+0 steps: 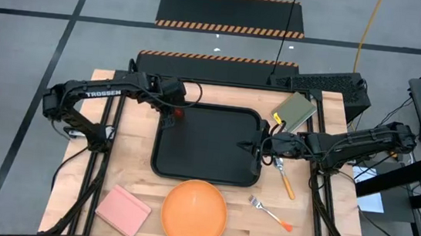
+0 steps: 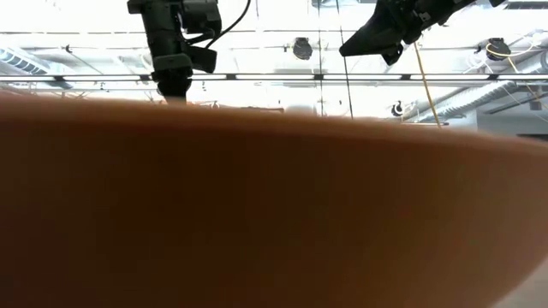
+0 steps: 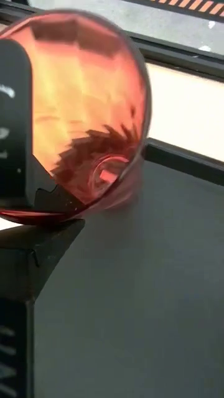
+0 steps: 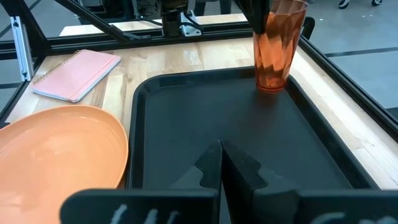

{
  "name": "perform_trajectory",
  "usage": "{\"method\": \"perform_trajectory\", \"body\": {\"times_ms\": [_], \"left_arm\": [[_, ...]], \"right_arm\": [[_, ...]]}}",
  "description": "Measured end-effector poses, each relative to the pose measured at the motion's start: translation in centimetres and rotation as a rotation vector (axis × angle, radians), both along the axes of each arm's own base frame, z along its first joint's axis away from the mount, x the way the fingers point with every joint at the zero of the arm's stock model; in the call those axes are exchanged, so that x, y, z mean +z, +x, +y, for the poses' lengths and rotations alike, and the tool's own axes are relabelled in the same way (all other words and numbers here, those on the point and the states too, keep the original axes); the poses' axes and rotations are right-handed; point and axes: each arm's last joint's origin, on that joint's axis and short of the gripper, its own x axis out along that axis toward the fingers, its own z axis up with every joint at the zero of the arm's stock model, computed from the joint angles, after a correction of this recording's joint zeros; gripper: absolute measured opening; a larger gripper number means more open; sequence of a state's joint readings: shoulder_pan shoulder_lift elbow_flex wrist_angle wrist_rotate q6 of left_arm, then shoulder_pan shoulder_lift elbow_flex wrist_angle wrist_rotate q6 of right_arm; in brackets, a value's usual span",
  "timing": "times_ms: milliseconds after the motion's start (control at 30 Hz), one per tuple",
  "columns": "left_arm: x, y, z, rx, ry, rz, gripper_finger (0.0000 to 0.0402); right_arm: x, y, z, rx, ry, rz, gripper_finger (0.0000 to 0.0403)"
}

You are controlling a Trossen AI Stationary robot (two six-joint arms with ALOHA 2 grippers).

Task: Pick and place plate/cup/fork/spoon on tray
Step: Put the red cup on the black tray

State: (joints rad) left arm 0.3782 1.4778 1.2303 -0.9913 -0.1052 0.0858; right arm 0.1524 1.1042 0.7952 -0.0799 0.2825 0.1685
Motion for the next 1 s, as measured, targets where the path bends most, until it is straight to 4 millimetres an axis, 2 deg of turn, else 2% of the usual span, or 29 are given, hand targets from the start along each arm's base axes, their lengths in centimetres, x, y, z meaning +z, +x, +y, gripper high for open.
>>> {"method": "perform_trajectory", "body": {"times_ms": [100, 333, 533, 633, 1000], "left_arm": [[-0.9, 0.6, 0.2, -0.018, -0.009, 0.030, 0.0030], [-2.4, 1.6, 0.4, -0.038, -0.011, 0.086, 0.0008], [-2.9, 1.5, 0.3, -0.029, -0.033, 0.105, 0.0054], [-2.4, 1.5, 0.3, -0.020, -0.026, 0.084, 0.0069], [-2.5, 1.5, 0.3, 0.019, -0.032, 0.083, 0.0074]], "right_arm": [[0.0, 0.0, 0.0, 0.000, 0.000, 0.000, 0.0000], [0.0, 0.0, 0.0, 0.000, 0.000, 0.003, 0.0000], [0.0, 0.0, 0.0, 0.000, 0.001, 0.004, 0.0000], [0.0, 0.0, 0.0, 0.000, 0.001, 0.003, 0.0000], [0.0, 0.0, 0.0, -0.001, 0.001, 0.003, 0.0000]]}}
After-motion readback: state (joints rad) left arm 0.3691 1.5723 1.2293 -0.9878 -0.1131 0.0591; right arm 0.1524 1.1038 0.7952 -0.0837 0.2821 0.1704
